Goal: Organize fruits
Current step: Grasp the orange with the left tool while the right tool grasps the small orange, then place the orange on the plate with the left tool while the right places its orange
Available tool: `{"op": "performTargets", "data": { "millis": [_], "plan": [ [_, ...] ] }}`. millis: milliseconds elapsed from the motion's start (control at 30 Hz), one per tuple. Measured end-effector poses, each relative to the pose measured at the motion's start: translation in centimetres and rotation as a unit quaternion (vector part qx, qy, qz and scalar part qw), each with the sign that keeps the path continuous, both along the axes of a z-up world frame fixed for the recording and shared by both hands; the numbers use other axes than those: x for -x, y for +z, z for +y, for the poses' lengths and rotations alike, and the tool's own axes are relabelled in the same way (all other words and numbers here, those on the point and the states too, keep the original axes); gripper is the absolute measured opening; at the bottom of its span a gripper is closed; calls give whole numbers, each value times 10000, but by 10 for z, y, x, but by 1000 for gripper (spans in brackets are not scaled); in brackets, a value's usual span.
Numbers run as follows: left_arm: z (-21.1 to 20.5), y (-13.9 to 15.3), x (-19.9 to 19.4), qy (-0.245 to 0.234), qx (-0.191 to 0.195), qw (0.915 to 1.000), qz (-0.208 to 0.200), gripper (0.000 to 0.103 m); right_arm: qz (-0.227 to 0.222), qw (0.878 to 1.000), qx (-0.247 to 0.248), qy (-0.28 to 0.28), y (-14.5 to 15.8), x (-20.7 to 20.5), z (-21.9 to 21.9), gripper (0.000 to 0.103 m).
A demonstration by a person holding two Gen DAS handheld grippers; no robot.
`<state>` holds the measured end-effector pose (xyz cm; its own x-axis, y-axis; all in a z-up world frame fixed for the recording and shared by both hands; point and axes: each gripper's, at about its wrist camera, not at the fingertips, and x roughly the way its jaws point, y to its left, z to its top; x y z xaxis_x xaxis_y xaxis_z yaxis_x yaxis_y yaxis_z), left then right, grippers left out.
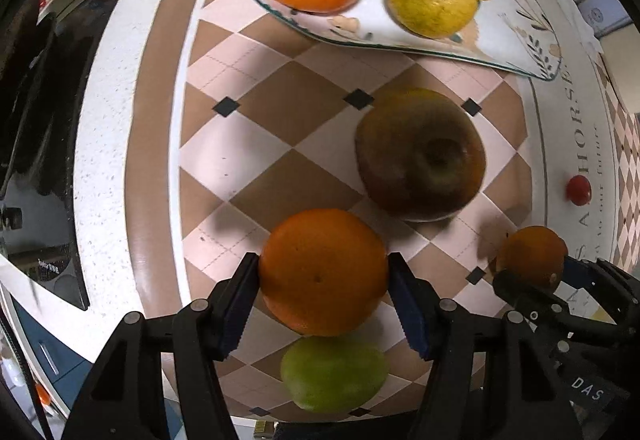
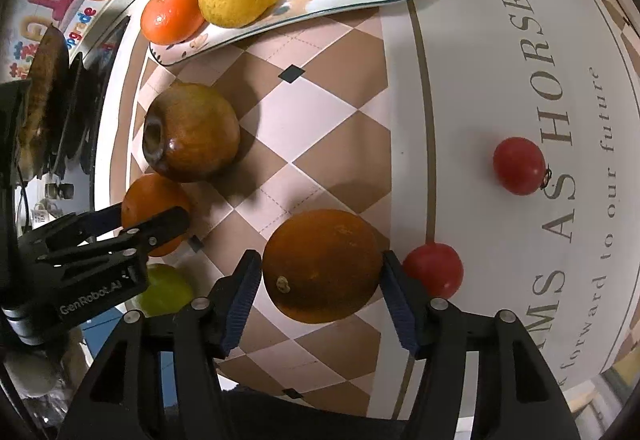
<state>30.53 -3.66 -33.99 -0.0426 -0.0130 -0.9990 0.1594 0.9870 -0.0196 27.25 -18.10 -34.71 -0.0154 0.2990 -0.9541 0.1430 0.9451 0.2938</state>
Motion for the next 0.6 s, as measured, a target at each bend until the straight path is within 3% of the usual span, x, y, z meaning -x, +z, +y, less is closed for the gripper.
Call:
{"op": "performTargets", "data": {
  "millis": [167,367,467,600],
  "plan": [
    [16,12,-1,256,147,9995,-68,61,-119,9998,119,121,5,-2,0,59],
    [21,83,-19,476,674,9948,-597,61,-421,9985,-233,-268,33,-15,-18,58],
    [-1,116,-51,460,1037,9904,-787,61,-723,9952,-382,-536,57,-35,-40,58],
    [-36,127,-89,336,1245,9877,-885,61,-915,9893,-615,-952,68,-74,-77,58]
  ]
}}
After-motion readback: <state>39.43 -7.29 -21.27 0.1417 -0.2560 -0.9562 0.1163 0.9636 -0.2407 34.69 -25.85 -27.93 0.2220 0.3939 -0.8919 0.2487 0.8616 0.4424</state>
